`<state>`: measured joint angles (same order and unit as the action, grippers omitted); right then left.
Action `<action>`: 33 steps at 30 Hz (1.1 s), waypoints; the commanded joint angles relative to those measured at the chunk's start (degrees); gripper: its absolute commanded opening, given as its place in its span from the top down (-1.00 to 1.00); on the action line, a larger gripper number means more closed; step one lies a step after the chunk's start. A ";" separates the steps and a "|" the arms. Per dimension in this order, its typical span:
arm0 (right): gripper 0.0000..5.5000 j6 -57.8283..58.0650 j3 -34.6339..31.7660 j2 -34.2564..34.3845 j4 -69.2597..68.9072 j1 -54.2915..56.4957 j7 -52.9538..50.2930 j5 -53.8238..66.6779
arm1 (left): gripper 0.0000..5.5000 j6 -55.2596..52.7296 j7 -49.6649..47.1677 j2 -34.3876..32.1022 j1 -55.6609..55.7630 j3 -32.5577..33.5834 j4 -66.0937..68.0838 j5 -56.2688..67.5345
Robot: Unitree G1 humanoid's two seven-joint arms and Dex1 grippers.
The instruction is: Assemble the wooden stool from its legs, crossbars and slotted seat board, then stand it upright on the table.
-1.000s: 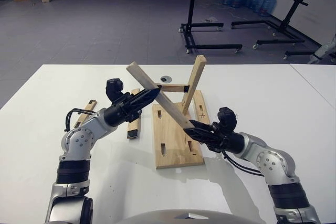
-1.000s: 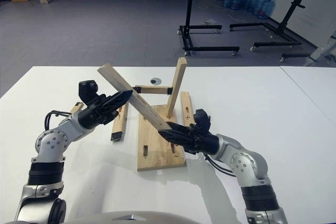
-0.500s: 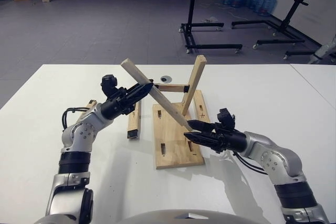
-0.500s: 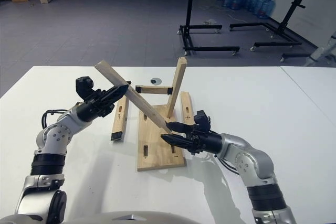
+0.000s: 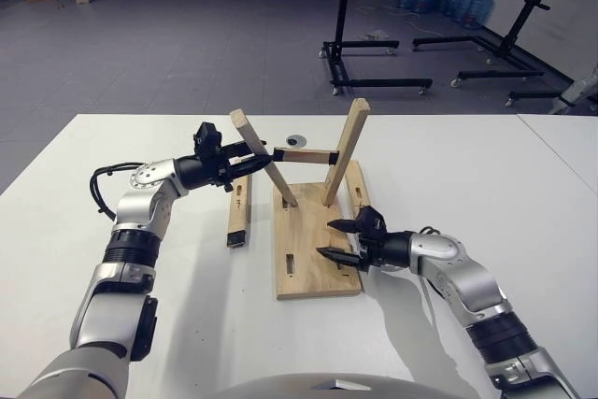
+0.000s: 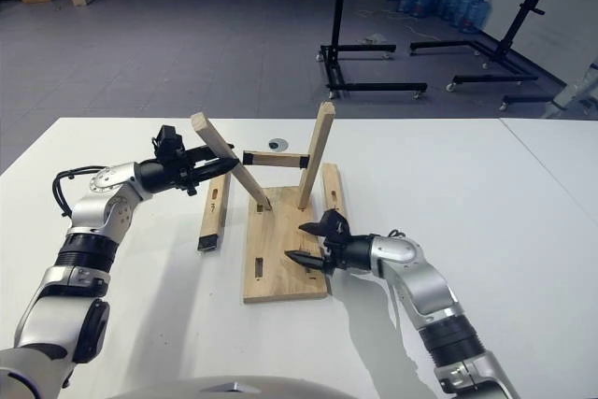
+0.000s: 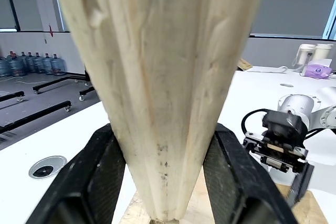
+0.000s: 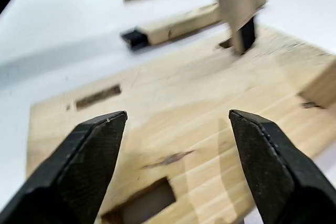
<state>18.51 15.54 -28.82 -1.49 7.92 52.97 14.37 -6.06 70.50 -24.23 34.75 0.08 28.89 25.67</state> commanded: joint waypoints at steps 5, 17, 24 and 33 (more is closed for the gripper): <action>-0.30 -1.94 4.59 -5.19 4.29 1.29 3.32 -7.41 | 0.27 -4.87 6.59 -4.60 1.67 -0.83 0.27 -1.00; -0.30 -2.75 8.68 -9.66 2.71 0.64 9.04 -7.55 | 0.27 -4.20 6.73 -5.23 7.47 -0.80 7.24 -5.19; -0.30 -2.88 8.91 -10.23 2.84 0.84 9.44 -7.98 | 0.27 -2.12 9.49 -4.57 10.88 -2.70 12.27 -7.57; -0.30 -2.79 9.28 -10.12 2.36 1.27 9.41 -7.95 | 0.27 0.47 14.28 -4.13 15.04 -5.62 18.58 -11.08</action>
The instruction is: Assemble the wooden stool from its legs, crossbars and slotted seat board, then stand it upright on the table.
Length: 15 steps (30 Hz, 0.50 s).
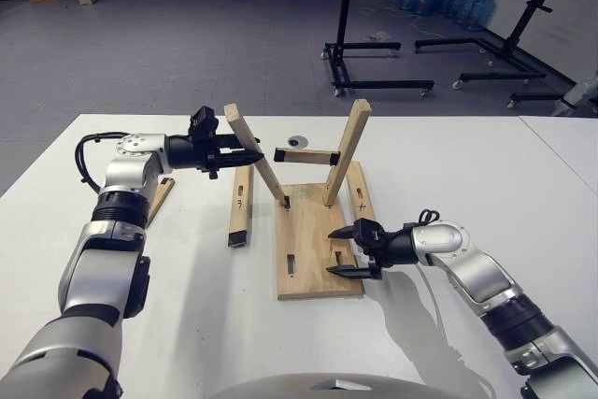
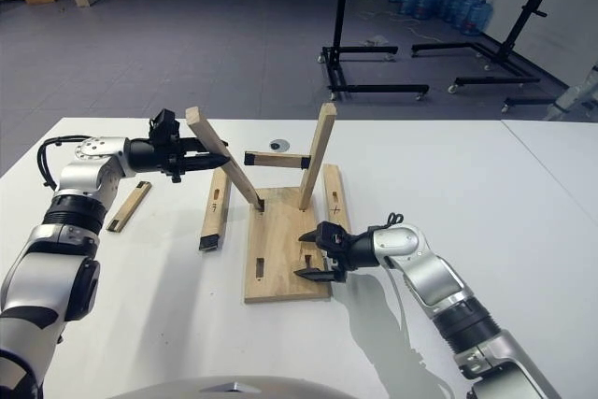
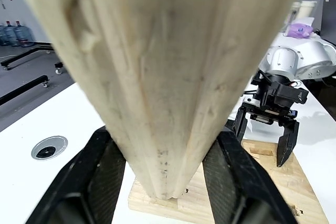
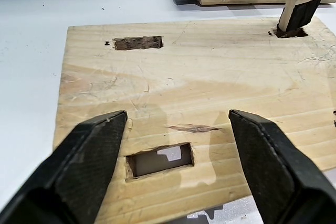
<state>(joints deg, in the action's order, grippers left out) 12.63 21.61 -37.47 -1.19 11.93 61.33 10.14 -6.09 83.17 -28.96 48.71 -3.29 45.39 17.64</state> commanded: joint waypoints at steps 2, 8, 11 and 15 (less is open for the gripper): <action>-0.30 2.95 3.32 -1.43 2.26 -2.58 0.92 -3.88 | 0.27 1.12 2.30 0.84 1.70 -3.02 3.23 -3.95; -0.30 2.89 3.95 -1.09 2.36 -2.24 0.58 -4.05 | 0.27 3.43 2.78 1.81 2.79 -4.48 6.77 -6.17; -0.30 2.95 3.96 -1.16 2.25 -2.14 0.67 -3.90 | 0.27 3.90 3.07 1.93 3.47 -4.89 8.13 -6.61; -0.30 3.99 4.20 -1.06 1.88 -2.22 1.33 -3.13 | 0.27 2.12 4.12 2.76 6.50 -4.77 11.99 -6.44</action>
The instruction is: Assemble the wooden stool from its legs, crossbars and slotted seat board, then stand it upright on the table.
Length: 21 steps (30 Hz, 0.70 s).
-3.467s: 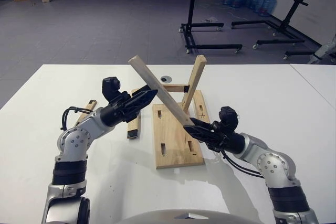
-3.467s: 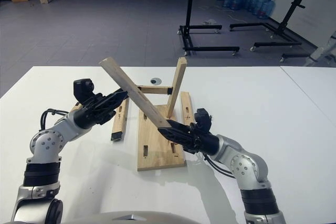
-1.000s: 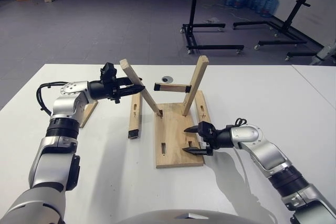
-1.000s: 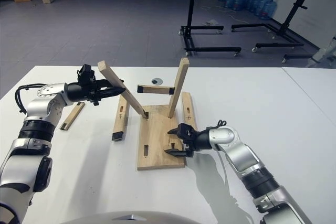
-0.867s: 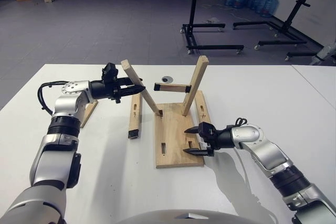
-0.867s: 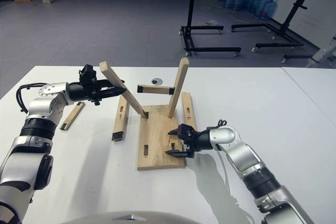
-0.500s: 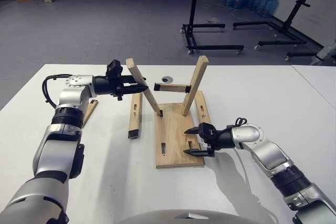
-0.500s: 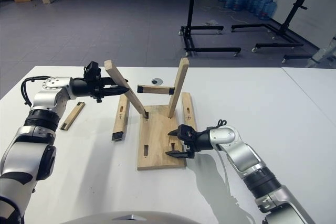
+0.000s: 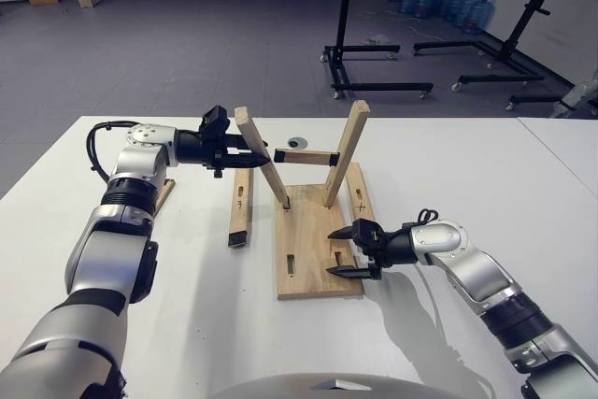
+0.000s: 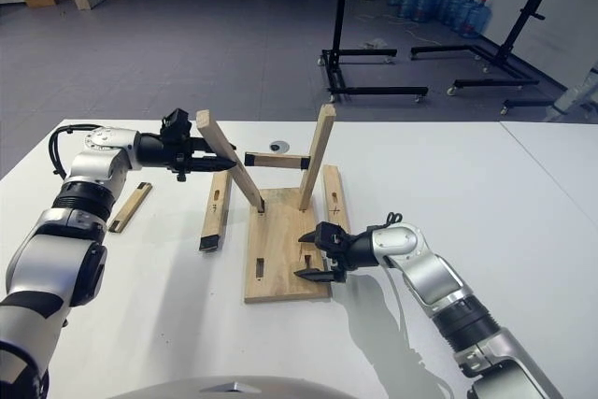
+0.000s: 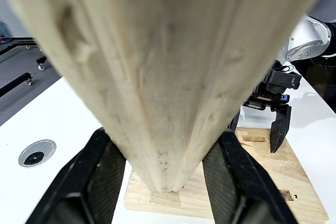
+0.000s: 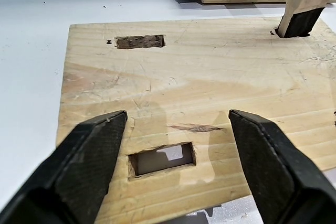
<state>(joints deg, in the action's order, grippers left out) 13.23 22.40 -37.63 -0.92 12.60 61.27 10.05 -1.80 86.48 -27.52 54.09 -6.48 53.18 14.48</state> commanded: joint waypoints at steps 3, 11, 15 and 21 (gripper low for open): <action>-0.30 3.90 3.88 -0.91 1.87 -2.63 2.17 -2.91 | 0.27 -4.06 2.44 1.95 3.40 -2.03 7.88 -4.23; -0.30 4.20 4.91 -0.36 2.18 -1.77 3.19 -3.37 | 0.27 -4.69 2.62 4.10 4.21 -4.34 14.28 -8.62; -0.30 4.19 5.32 -0.20 2.08 -1.79 3.20 -3.41 | 0.27 -2.31 -1.94 5.29 3.66 -4.38 16.28 -9.65; -0.30 4.40 5.50 -0.14 1.68 -1.99 2.75 -3.32 | 0.27 2.84 -9.29 7.05 3.50 -3.88 16.76 -9.92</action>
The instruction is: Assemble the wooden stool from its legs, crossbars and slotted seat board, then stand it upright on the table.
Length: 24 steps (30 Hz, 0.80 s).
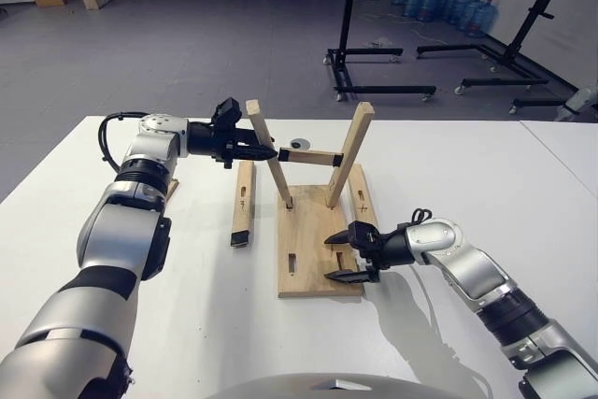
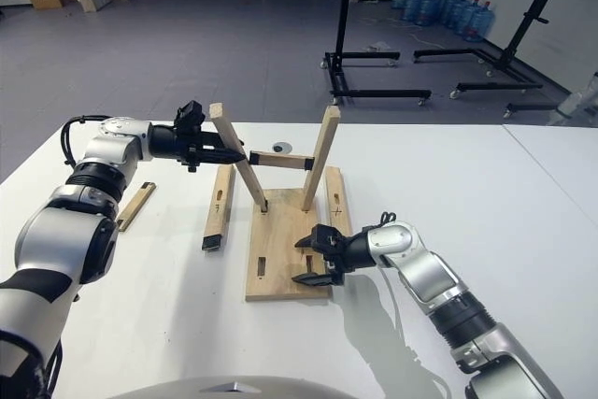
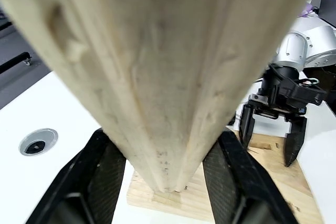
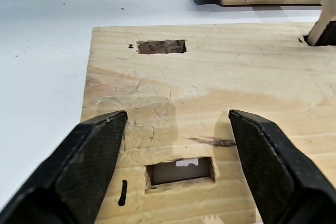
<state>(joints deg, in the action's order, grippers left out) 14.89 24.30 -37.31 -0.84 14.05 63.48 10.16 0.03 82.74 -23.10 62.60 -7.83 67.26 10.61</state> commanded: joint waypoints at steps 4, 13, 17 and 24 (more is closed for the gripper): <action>-0.30 2.87 3.70 -0.49 1.40 -3.56 0.35 -3.47 | 0.27 0.98 -5.86 2.54 -5.67 -1.78 3.02 -5.16; -0.30 3.22 3.95 -0.42 1.08 -3.06 0.65 -3.50 | 0.27 -0.65 -5.12 0.21 -8.40 -0.37 4.19 -5.42; -0.30 1.58 5.23 -1.73 1.32 -2.96 3.12 -4.15 | 0.27 -2.31 -0.05 -1.05 -8.50 -1.89 4.38 -6.26; -0.30 -6.11 8.57 -6.86 2.87 -0.36 7.49 -10.64 | 0.27 -2.26 3.51 -1.93 -6.52 -3.66 3.25 -6.48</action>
<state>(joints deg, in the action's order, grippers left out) 8.69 29.22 -40.25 -1.42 16.48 69.35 6.70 0.43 83.06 -25.56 60.50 -6.59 68.32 11.66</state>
